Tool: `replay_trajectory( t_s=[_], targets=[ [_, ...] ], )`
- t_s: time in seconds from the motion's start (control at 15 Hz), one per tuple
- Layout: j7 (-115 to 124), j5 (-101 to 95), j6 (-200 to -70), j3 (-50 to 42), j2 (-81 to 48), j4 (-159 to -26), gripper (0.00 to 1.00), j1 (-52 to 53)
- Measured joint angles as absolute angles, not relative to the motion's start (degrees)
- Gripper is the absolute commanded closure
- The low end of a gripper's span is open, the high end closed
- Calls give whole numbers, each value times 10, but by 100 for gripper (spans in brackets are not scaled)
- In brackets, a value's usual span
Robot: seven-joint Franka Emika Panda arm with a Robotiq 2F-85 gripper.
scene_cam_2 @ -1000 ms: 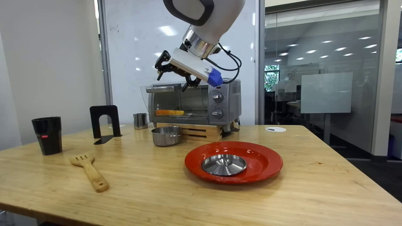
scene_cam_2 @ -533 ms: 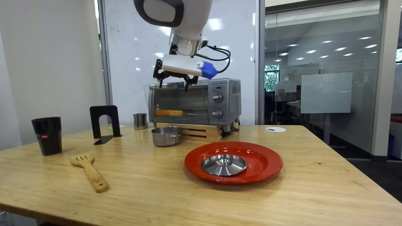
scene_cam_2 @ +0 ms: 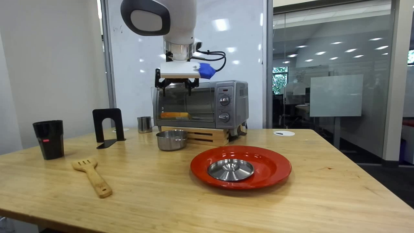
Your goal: Use the wooden spatula to place the slice of bread in the mini oven then close the oven door
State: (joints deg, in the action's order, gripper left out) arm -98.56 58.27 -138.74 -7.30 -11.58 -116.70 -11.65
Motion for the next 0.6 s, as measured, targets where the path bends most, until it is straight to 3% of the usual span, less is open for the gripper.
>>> replay_trajectory(
  t_s=[0.6],
  targets=[
    [-1134,702,-1540,-46,-107,-1192,0,-112]
  ],
)
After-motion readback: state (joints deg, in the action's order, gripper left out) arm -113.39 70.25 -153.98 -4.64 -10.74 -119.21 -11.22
